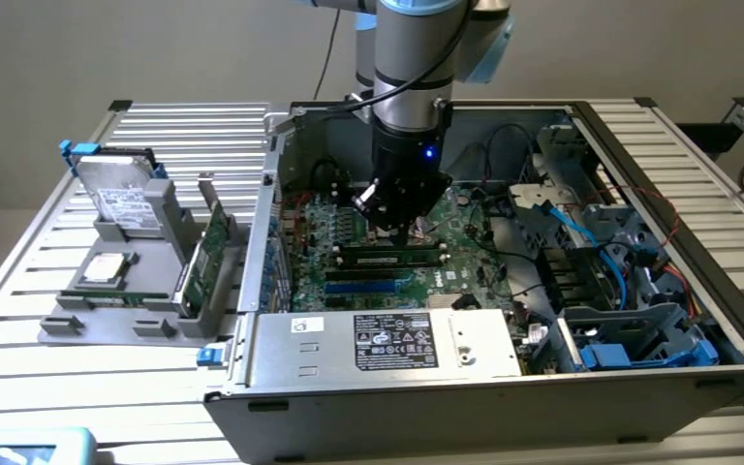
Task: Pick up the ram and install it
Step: 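Press down the ram until it locks into place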
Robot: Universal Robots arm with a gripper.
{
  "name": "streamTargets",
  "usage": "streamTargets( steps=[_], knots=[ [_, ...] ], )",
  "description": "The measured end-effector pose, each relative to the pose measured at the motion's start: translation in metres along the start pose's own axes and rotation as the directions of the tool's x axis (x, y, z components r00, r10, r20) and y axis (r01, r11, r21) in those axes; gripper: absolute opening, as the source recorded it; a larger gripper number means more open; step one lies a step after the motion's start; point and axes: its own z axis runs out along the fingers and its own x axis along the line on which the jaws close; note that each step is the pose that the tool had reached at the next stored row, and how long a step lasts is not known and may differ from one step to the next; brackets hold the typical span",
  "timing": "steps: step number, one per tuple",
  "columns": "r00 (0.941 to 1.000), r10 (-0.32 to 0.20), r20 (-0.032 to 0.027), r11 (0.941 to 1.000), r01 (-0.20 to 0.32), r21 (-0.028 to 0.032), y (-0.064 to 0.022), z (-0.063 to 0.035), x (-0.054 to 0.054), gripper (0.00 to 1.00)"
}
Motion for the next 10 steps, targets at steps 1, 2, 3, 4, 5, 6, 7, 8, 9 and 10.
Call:
streamTargets(
  steps=[1,2,3,4,5,6,7,8,9,10],
  knots=[
    [0.9999,0.011,0.0006,0.9999,-0.011,0.0004,0.0000,0.0000,0.0000,0.11],
    [0.9998,0.022,0.0013,0.9998,-0.022,0.0007,0.0000,0.0000,0.0000,0.11],
    [0.9994,0.033,0.0019,0.9995,-0.033,0.0009,0.0000,0.0000,0.0000,0.11],
    [0.9990,0.044,0.0026,0.9990,-0.044,0.0013,0.0000,0.0000,0.0000,0.11],
    [0.9985,0.055,0.0032,0.9985,-0.055,0.0015,0.0000,0.0000,0.0000,0.11],
    [0.9978,0.066,0.0039,0.9978,-0.066,0.0018,0.0000,0.0000,0.0000,0.11],
    [0.9970,0.077,0.0045,0.9970,-0.077,0.0020,0.0000,0.0000,0.0000,0.11],
    [0.9960,0.089,0.0052,0.9960,-0.089,0.0023,0.0000,0.0000,0.0000,0.11],
    [0.9950,0.099,0.0058,0.9951,-0.099,0.0025,0.0000,0.0000,0.0000,0.11],
    [0.9939,0.110,0.0064,0.9939,-0.110,0.0028,0.0000,0.0000,0.0000,0.11]
  ],
)
